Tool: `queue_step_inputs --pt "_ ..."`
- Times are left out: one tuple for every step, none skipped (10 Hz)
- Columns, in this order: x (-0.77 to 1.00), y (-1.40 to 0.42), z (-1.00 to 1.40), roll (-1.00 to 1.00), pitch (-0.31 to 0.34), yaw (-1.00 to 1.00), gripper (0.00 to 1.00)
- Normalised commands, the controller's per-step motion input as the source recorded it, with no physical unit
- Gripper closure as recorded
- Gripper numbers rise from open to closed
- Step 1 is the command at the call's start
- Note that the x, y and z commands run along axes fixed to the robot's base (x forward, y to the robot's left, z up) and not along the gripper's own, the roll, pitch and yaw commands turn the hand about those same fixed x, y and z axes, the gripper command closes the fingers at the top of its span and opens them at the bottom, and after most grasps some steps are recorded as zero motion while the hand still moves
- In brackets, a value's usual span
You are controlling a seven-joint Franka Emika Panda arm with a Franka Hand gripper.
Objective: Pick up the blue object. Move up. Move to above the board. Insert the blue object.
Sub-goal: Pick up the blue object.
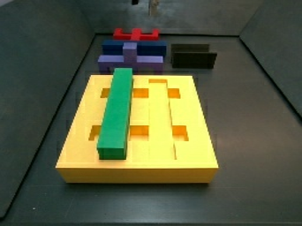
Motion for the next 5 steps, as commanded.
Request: queue_step_inputs --pt "0.0 0.0 -0.38 0.0 -0.031 -0.53 0.0" --pt "0.0 0.0 -0.38 0.0 -0.03 -0.54 0.0" --pt "0.05 0.0 -0.4 0.0 0.0 -0.45 0.0" --pt "0.03 0.0 -0.39 0.0 0.0 -0.48 0.0" --pt "0.0 0.03 -0.33 0.0 0.0 -0.51 0.0"
